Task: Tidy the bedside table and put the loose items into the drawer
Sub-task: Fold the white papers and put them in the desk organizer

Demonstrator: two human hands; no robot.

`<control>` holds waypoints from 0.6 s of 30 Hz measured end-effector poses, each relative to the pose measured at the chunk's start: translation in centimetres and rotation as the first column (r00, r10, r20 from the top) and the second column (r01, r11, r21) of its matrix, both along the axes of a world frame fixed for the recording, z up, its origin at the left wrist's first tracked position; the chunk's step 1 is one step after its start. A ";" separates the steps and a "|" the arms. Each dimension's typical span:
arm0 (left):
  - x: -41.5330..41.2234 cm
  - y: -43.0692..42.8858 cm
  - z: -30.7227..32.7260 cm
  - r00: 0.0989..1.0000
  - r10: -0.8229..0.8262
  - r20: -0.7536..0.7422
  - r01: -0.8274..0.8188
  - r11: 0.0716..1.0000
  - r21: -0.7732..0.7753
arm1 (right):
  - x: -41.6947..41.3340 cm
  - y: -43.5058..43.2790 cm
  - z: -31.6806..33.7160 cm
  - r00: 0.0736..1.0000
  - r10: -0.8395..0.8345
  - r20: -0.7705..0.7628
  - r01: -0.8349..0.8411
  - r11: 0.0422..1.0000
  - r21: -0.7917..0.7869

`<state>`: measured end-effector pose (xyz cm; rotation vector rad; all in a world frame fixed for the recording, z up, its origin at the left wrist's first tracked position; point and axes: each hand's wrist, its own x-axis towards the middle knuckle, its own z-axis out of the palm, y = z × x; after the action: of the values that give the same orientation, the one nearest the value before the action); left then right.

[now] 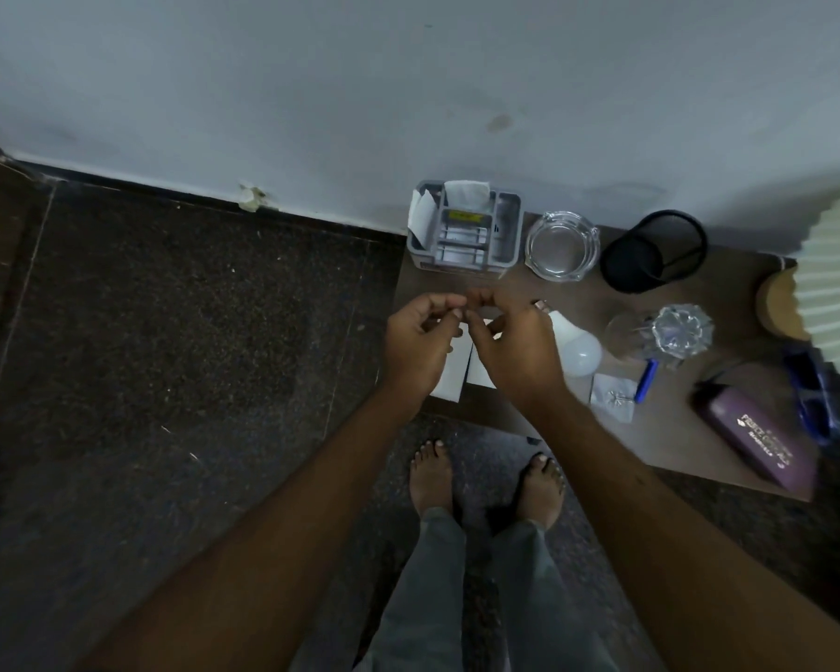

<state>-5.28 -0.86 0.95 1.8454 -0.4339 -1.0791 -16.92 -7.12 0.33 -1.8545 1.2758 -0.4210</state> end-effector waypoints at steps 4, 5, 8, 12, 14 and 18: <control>-1.3 1.1 -1.5 0.999 -0.033 0.027 0.030 0.995 0.094 | -1.9 2.0 -1.2 0.998 -0.014 -0.065 0.014 1.000 0.006; -1.6 1.3 -1.9 0.999 -0.037 0.039 0.032 0.992 0.120 | -2.4 2.5 -1.5 0.995 -0.009 -0.100 0.011 1.000 0.018; -2.3 1.8 -3.0 0.995 -0.068 0.067 0.057 0.985 0.160 | -3.6 3.9 -2.6 0.983 0.013 -0.183 -0.006 0.999 0.039; -3.2 2.2 -3.9 0.991 -0.105 0.086 0.087 0.978 0.188 | -4.6 5.2 -3.3 0.961 0.062 -0.270 -0.042 0.996 0.078; -3.7 2.4 -4.4 0.991 -0.113 0.075 0.096 0.974 0.204 | -4.9 5.5 -3.6 0.951 0.078 -0.299 -0.061 0.996 0.068; -5.2 3.5 -5.1 0.994 -0.089 0.062 0.074 0.972 0.223 | -5.1 5.5 -4.1 0.918 0.157 -0.363 -0.129 0.987 0.100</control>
<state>-10.46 2.64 -4.11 2.0827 -0.4495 -1.1580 -22.06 -1.60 -3.76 -2.0099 1.3650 0.0622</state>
